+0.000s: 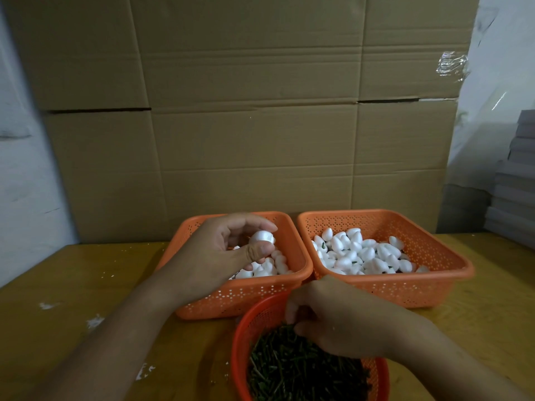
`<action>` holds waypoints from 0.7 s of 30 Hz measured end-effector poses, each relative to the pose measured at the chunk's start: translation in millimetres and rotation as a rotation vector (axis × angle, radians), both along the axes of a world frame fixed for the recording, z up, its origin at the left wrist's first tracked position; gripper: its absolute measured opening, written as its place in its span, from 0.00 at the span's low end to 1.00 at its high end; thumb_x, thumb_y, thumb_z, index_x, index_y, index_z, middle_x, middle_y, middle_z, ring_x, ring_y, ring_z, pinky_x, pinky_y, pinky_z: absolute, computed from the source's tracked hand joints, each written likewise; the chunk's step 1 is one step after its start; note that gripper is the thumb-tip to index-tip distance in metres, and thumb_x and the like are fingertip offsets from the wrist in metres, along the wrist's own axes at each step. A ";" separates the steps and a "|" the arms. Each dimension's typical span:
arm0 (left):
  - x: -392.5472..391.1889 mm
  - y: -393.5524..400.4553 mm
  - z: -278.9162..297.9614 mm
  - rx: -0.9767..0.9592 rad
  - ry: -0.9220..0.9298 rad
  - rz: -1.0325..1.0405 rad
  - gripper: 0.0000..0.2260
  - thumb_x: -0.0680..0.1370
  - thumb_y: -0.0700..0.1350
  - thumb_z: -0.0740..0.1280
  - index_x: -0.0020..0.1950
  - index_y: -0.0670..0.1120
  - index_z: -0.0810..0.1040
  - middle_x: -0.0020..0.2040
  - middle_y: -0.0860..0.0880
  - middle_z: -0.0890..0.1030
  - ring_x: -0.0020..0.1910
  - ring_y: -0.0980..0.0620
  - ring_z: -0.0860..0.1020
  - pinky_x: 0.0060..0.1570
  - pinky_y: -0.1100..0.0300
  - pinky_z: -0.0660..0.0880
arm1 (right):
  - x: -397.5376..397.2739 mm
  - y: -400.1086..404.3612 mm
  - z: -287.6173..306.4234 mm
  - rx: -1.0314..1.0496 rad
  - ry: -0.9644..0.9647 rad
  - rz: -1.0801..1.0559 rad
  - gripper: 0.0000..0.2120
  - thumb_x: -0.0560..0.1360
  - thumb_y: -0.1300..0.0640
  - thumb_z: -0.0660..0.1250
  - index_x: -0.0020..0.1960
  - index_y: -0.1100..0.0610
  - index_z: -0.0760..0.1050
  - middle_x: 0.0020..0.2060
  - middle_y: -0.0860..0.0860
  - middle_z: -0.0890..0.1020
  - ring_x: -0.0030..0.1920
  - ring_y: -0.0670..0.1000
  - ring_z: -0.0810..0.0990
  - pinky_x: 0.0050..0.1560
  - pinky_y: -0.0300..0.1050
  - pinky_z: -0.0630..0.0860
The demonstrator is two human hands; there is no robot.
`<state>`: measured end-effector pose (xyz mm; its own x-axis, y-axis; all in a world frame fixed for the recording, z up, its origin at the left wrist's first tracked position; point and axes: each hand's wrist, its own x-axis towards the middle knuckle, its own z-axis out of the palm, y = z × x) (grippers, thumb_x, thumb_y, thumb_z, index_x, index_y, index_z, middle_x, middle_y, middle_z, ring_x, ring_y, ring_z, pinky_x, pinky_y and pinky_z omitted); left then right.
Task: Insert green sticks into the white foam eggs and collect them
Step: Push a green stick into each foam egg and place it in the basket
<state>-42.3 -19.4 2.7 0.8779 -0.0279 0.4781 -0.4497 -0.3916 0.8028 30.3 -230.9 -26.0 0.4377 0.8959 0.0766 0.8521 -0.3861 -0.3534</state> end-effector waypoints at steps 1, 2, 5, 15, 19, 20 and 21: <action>-0.1 0.0 0.0 0.000 0.000 -0.005 0.10 0.72 0.55 0.73 0.53 0.58 0.83 0.48 0.53 0.85 0.43 0.54 0.84 0.39 0.63 0.79 | -0.1 0.1 0.4 0.013 0.007 -0.010 0.09 0.77 0.59 0.68 0.53 0.48 0.80 0.43 0.39 0.79 0.43 0.36 0.77 0.43 0.29 0.71; -0.2 0.1 0.0 -0.001 0.001 -0.008 0.10 0.73 0.54 0.73 0.53 0.58 0.83 0.48 0.53 0.85 0.43 0.54 0.84 0.40 0.63 0.79 | -0.6 0.5 1.4 0.027 0.011 -0.012 0.09 0.77 0.61 0.67 0.53 0.48 0.80 0.42 0.38 0.78 0.43 0.35 0.76 0.42 0.28 0.70; -0.6 1.0 -0.4 -0.003 0.005 -0.007 0.09 0.74 0.51 0.73 0.54 0.56 0.83 0.47 0.52 0.85 0.43 0.53 0.84 0.40 0.63 0.79 | -2.1 1.5 3.4 0.047 -0.003 0.032 0.10 0.77 0.64 0.64 0.49 0.52 0.80 0.41 0.40 0.79 0.44 0.36 0.76 0.42 0.28 0.70; -0.6 0.2 0.2 -0.011 0.010 0.001 0.09 0.74 0.49 0.73 0.53 0.56 0.84 0.46 0.51 0.86 0.41 0.53 0.84 0.40 0.63 0.79 | -4.9 1.9 4.9 0.075 0.045 -0.062 0.02 0.78 0.54 0.69 0.50 0.48 0.78 0.41 0.45 0.83 0.41 0.42 0.80 0.42 0.36 0.76; -1.2 0.0 1.0 -0.006 0.006 0.003 0.09 0.74 0.48 0.72 0.53 0.56 0.83 0.45 0.51 0.86 0.41 0.55 0.84 0.39 0.65 0.78 | -5.5 1.6 6.2 0.095 0.004 -0.073 0.05 0.75 0.50 0.73 0.50 0.47 0.80 0.43 0.44 0.82 0.43 0.41 0.80 0.42 0.33 0.75; -1.6 -0.1 1.2 -0.005 0.005 0.003 0.09 0.74 0.48 0.72 0.53 0.56 0.83 0.45 0.51 0.86 0.41 0.55 0.84 0.39 0.65 0.78 | -5.2 1.4 6.3 0.096 0.004 -0.070 0.05 0.75 0.50 0.73 0.50 0.48 0.81 0.44 0.43 0.83 0.44 0.41 0.80 0.43 0.34 0.75; -1.7 -0.1 1.3 -0.003 0.005 0.003 0.09 0.74 0.48 0.73 0.53 0.56 0.83 0.45 0.52 0.86 0.41 0.55 0.84 0.39 0.65 0.78 | -5.0 1.3 6.3 0.100 0.003 -0.067 0.05 0.75 0.50 0.73 0.50 0.48 0.81 0.44 0.43 0.83 0.44 0.40 0.80 0.43 0.33 0.75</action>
<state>-44.0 -19.5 4.0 0.8805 -0.0238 0.4735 -0.4443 -0.3902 0.8065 25.3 -229.6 -19.7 0.4969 0.8523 0.1631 0.8244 -0.4049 -0.3955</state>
